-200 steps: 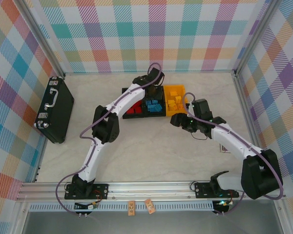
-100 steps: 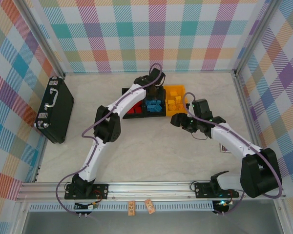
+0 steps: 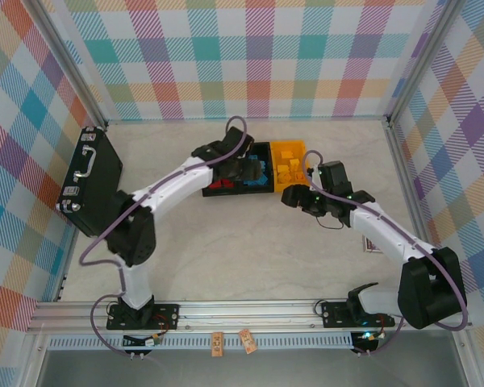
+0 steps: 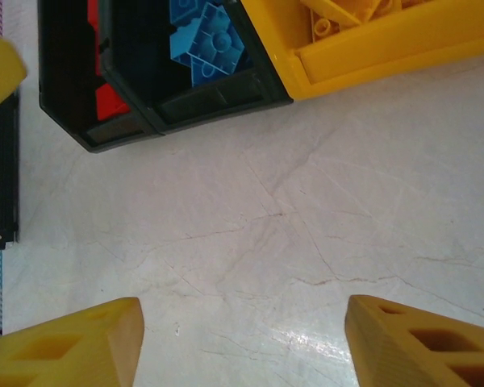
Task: Sort the legos into containers by color
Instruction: Reset both arms
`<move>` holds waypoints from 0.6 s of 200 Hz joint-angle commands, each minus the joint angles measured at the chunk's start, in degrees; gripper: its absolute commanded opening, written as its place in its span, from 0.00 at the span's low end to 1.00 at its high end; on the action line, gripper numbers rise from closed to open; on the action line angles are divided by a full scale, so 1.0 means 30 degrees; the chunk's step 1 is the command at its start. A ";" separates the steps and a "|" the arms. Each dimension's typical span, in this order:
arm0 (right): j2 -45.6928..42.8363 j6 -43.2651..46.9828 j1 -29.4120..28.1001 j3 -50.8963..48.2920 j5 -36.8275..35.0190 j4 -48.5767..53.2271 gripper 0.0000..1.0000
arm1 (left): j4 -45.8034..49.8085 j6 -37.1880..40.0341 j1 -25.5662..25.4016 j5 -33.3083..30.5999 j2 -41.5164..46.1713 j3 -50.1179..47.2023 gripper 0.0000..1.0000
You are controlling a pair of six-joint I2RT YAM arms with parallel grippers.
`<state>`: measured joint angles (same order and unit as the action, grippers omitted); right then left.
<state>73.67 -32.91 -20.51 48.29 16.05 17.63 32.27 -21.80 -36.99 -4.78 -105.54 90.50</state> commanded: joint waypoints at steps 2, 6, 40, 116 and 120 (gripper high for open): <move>0.0000 0.0867 0.0129 0.0754 -0.0234 -0.0308 0.71 | -0.2147 -0.0276 0.0109 -0.1235 0.2222 -0.3007 0.68; 0.0063 0.0940 0.0129 0.0842 -0.0304 -0.0390 0.71 | -0.2305 -0.0285 0.0176 -0.1264 0.2639 -0.3447 0.68; 0.0590 0.1753 0.0114 0.1424 -0.0885 -0.1022 0.83 | -0.2851 -0.0795 0.0975 -0.1901 0.5780 -0.6782 1.00; 0.0410 0.3347 0.0129 0.2170 -0.8014 -0.2120 0.99 | -0.6897 0.1386 0.4348 -0.6962 1.2216 -1.2552 1.00; 0.0409 0.3505 0.0125 0.2130 -0.8885 -0.2250 0.99 | -0.7632 0.1967 0.4453 -0.7210 1.2536 -1.3040 1.00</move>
<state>75.77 -25.93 -20.51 53.43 3.33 13.85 20.99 -22.28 -26.28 -17.61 -73.43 57.93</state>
